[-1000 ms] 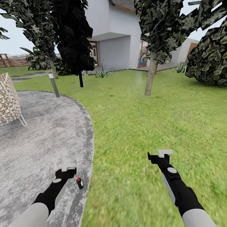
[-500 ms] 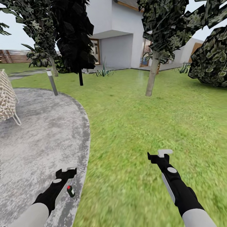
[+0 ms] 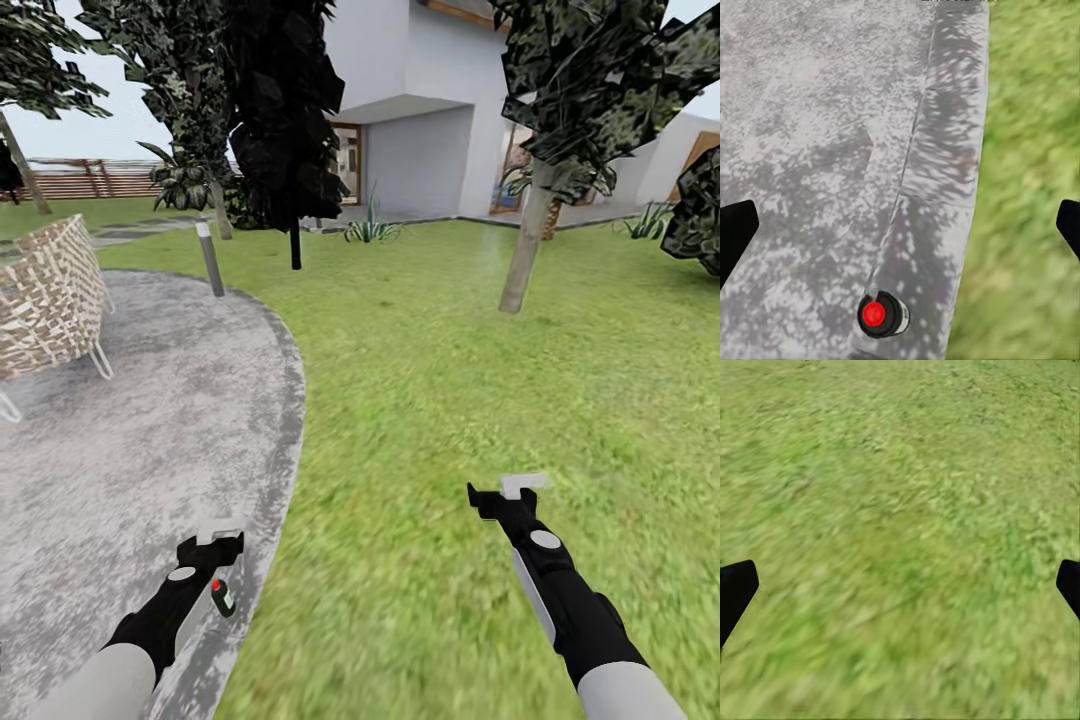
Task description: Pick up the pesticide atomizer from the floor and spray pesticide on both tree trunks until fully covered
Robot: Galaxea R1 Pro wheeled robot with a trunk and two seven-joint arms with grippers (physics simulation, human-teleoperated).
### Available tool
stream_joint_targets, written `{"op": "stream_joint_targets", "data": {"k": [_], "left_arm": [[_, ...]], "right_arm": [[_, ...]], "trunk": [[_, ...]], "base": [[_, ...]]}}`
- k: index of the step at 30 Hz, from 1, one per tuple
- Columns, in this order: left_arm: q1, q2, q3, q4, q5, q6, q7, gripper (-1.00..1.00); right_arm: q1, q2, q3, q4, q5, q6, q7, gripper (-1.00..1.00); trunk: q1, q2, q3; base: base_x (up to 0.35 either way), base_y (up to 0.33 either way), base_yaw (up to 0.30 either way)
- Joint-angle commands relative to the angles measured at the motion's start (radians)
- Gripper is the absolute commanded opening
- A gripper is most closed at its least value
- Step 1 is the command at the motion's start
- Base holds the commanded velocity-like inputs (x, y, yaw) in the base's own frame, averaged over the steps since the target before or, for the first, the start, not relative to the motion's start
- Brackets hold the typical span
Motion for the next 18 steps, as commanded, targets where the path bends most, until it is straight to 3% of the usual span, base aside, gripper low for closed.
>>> {"op": "stream_joint_targets", "data": {"k": [1, 7, 18], "left_arm": [[-0.001, 0.000, 0.002, -0.001, -0.001, 0.001, 0.002, 1.00], [-0.001, 0.000, 0.003, -0.001, 0.000, 0.001, 0.003, 1.00], [0.000, 0.001, 0.003, -0.001, 0.000, 0.002, 0.002, 1.00]], "right_arm": [[0.000, 0.000, 0.001, -0.002, 0.001, 0.006, -0.003, 1.00], [0.000, 0.000, 0.001, -0.002, 0.001, 0.006, -0.003, 1.00], [0.000, 0.000, 0.001, -0.002, 0.001, 0.006, -0.003, 1.00]], "trunk": [[0.000, 0.000, -0.001], [0.000, 0.000, -0.001], [0.008, -0.014, -0.007]], "base": [[0.241, -0.234, 0.278], [0.240, -0.176, 0.278], [0.021, -0.012, 0.275]]}}
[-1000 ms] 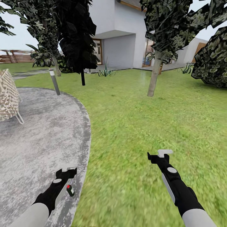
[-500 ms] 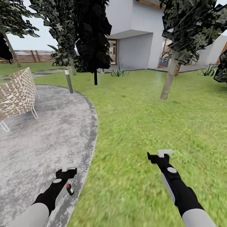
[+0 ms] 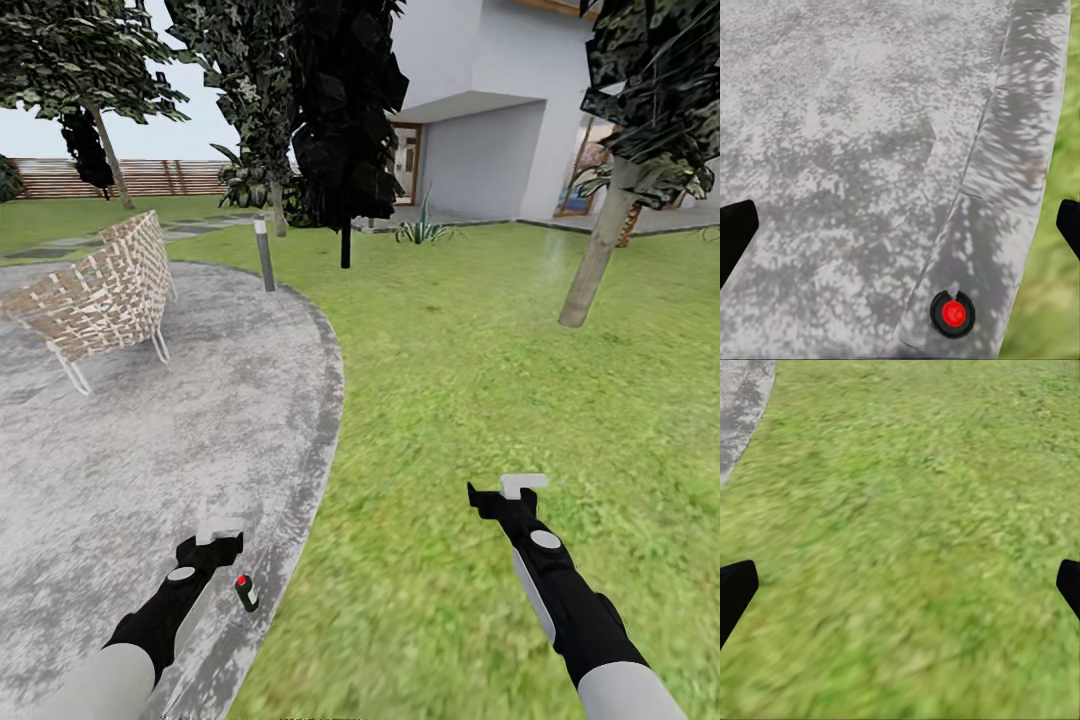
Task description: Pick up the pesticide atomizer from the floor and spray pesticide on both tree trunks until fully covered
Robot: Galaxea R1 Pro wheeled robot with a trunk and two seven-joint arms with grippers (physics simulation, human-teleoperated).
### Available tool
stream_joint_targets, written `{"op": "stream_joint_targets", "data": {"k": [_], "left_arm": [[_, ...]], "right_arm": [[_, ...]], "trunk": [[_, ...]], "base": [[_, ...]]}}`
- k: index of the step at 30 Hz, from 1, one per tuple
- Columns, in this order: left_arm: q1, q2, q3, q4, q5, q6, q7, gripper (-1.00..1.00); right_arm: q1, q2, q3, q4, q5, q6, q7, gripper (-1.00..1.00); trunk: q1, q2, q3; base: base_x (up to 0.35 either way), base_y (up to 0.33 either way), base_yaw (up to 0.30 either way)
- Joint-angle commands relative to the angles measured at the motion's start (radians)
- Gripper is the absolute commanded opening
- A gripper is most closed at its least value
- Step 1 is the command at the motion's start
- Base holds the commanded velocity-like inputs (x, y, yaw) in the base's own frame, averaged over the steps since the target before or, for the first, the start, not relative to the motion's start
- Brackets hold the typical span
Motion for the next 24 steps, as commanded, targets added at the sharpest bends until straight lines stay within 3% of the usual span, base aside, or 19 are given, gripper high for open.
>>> {"op": "stream_joint_targets", "data": {"k": [1, 6, 24], "left_arm": [[-0.001, 0.000, 0.001, 0.000, -0.001, 0.001, 0.002, 1.00], [-0.001, 0.000, 0.001, 0.000, 0.000, 0.000, 0.002, 1.00], [-0.001, -0.002, -0.001, 0.000, 0.000, -0.006, 0.002, 1.00]], "right_arm": [[-0.001, 0.000, 0.001, -0.002, 0.001, 0.006, -0.003, 1.00], [0.000, 0.000, 0.001, -0.002, 0.001, 0.006, -0.003, 1.00], [-0.001, 0.000, -0.002, -0.004, 0.001, 0.009, -0.004, 1.00]], "trunk": [[0.004, -0.008, -0.004], [0.023, -0.043, -0.020], [0.031, -0.047, -0.105]], "base": [[0.001, 0.000, 0.179], [0.000, 0.000, 0.072], [0.000, 0.000, 0.003]]}}
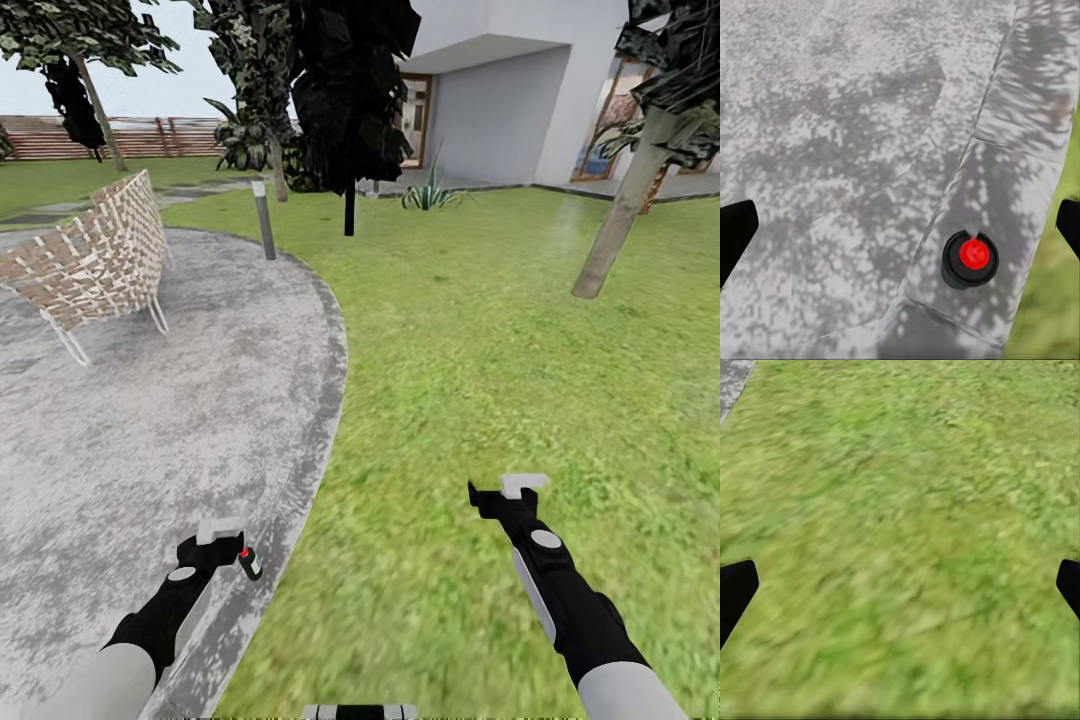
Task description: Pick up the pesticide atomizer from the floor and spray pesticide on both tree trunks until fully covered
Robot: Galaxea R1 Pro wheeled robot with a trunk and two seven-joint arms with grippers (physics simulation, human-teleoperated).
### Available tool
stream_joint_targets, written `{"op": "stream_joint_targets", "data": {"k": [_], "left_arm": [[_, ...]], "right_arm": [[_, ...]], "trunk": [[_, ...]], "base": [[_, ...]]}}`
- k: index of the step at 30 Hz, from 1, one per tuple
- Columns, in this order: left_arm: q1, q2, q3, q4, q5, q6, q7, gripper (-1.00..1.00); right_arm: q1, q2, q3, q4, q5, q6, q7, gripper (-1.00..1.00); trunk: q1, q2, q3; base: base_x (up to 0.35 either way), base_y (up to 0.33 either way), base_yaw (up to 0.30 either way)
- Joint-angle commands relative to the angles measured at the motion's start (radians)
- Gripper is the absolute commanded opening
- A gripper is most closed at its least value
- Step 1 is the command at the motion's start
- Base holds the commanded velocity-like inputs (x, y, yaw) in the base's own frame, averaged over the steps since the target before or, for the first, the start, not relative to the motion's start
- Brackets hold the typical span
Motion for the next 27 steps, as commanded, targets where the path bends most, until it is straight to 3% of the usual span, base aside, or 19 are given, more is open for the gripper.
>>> {"op": "stream_joint_targets", "data": {"k": [1, 11, 27], "left_arm": [[0.000, 0.000, 0.001, 0.000, -0.001, 0.000, 0.002, 1.00], [0.000, -0.001, 0.001, 0.000, -0.002, -0.001, 0.001, 1.00], [0.001, 0.000, 0.001, 0.002, -0.002, -0.001, 0.001, 1.00]], "right_arm": [[0.000, -0.001, 0.001, -0.002, 0.001, 0.006, -0.003, 1.00], [0.000, -0.001, 0.001, -0.003, 0.001, 0.006, -0.003, 1.00], [0.000, 0.000, 0.002, -0.002, 0.001, 0.006, -0.004, 1.00]], "trunk": [[0.000, -0.001, -0.006], [0.005, -0.003, -0.061], [0.012, -0.007, -0.140]], "base": [[0.000, 0.000, 0.000], [0.000, 0.000, -0.040], [0.000, 0.000, -0.224]]}}
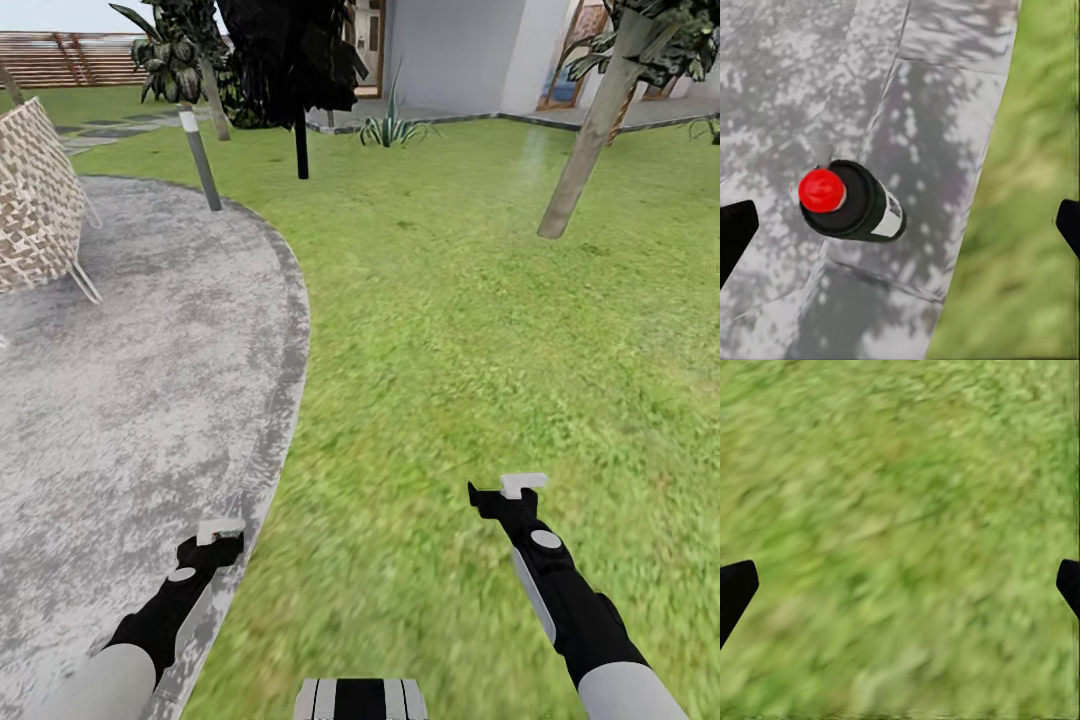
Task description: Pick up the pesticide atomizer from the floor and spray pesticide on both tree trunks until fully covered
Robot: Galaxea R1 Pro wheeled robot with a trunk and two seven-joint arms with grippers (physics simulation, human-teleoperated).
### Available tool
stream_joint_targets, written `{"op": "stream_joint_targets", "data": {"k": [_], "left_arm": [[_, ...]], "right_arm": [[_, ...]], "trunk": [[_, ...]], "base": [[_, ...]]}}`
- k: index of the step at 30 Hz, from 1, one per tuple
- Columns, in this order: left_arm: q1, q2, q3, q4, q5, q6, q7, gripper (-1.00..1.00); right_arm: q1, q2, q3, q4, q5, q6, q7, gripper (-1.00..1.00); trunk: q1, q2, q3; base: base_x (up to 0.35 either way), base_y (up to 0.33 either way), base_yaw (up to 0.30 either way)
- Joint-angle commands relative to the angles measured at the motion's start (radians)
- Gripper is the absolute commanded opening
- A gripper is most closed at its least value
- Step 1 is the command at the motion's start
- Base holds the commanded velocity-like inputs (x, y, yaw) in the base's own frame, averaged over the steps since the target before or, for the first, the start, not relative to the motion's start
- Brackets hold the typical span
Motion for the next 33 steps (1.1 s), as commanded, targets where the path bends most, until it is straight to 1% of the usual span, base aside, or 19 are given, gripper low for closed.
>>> {"op": "stream_joint_targets", "data": {"k": [1, 5, 13, 24, 33], "left_arm": [[0.000, 0.000, 0.001, -0.001, -0.001, 0.000, 0.001, 1.00], [0.000, 0.000, 0.001, -0.001, -0.001, 0.000, 0.002, 1.00], [0.000, 0.004, 0.003, 0.010, -0.001, -0.037, 0.002, 1.00], [0.000, 0.005, 0.004, 0.013, 0.002, -0.041, 0.002, 1.00], [0.000, 0.003, 0.004, 0.013, 0.002, -0.040, 0.002, 1.00]], "right_arm": [[0.000, 0.000, 0.001, -0.001, 0.001, 0.006, -0.003, 1.00], [0.000, 0.000, 0.002, 0.000, 0.001, 0.006, -0.004, 1.00], [-0.001, 0.000, 0.002, -0.001, 0.001, 0.009, -0.004, 1.00], [-0.001, 0.000, 0.000, -0.002, 0.001, 0.009, -0.004, 1.00], [-0.001, -0.001, 0.002, -0.001, 0.002, 0.009, -0.004, 1.00]], "trunk": [[0.000, -0.001, -0.006], [0.002, -0.001, -0.026], [0.002, -0.001, -0.033], [0.002, -0.001, -0.038], [0.002, -0.001, -0.039]], "base": [[0.000, 0.000, -0.243], [0.000, 0.000, -0.192], [0.000, 0.000, -0.016], [0.000, 0.000, 0.221], [0.000, 0.000, 0.053]]}}
